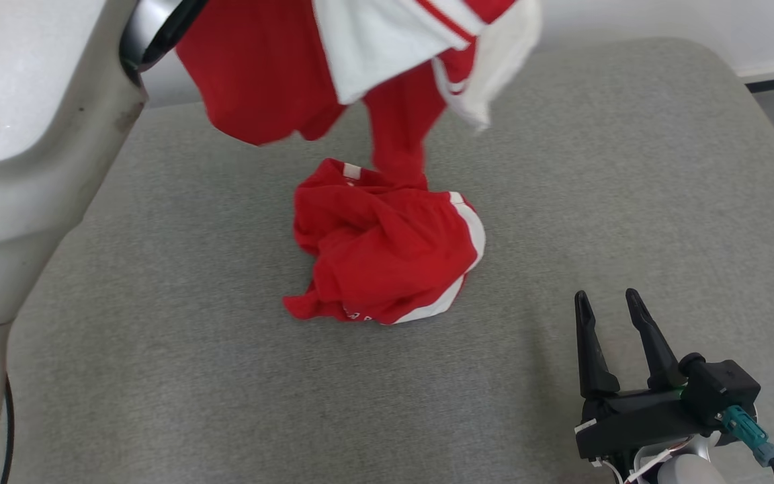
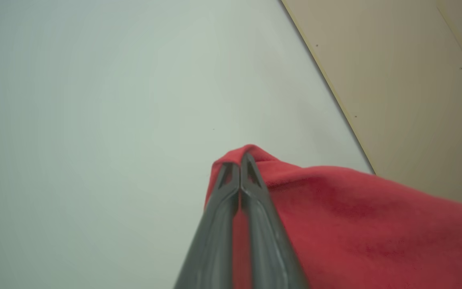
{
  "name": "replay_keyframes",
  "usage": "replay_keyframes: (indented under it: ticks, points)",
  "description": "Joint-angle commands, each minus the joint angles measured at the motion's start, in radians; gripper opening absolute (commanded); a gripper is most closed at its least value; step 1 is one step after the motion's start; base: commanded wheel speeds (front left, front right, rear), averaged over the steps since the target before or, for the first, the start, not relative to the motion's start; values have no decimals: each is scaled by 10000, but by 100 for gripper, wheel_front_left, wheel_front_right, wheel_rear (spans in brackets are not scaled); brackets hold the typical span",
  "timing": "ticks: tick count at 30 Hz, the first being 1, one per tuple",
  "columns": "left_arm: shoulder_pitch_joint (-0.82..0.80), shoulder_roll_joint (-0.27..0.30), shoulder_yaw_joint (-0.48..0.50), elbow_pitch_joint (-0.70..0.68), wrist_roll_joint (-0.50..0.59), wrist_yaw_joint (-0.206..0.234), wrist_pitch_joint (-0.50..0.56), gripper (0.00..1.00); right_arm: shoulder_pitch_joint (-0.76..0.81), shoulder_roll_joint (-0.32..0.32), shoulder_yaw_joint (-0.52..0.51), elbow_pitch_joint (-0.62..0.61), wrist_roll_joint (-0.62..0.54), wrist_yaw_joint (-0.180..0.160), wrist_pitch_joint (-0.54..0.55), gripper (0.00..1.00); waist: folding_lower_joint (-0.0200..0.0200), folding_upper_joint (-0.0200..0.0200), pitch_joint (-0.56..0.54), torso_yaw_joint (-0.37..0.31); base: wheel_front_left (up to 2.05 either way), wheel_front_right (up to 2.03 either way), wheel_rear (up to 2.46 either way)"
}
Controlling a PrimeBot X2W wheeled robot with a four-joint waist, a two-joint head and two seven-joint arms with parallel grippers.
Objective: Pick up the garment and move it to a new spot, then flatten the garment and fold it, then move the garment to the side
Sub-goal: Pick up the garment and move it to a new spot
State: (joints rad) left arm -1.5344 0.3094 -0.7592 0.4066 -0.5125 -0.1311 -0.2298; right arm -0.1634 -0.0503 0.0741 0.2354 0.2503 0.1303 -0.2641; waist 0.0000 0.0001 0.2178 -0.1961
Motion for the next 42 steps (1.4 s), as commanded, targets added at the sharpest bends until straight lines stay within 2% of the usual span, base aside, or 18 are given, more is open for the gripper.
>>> replay_keyframes:
  ticks: [1, 19, 29, 35, 42]
  points:
    - [129, 109, 31, 52, -145, 18, -93, 0, -57, 4, -29, -62, -114, 9, -5, 100, 0, -1, 6, 403, 0, 0, 0]
    - [2041, 1648, 971, -356, -442, 561, -338, 0, -174, -9, -109, -742, -1323, 9, -3, 100, 0, -1, -21, 3850, 0, 0, 0]
    - [3214, 2295, 1674, -382, -714, 765, -362, 0, -91, -286, 144, -1190, -1649, 9, 3, 100, 0, -1, -23, 5790, 0, 0, 0]
    - [4000, 2517, 2151, -158, -732, 804, -353, 0, -59, -402, 351, -1350, -1678, 9, 167, 100, 0, -1, -20, 6461, 0, 0, 0]
    - [4413, 2741, 2631, 59, -553, 742, -355, 0, -37, -596, 495, -1634, -1618, 9, 362, 100, 0, -1, 106, 6549, 0, 0, 0]
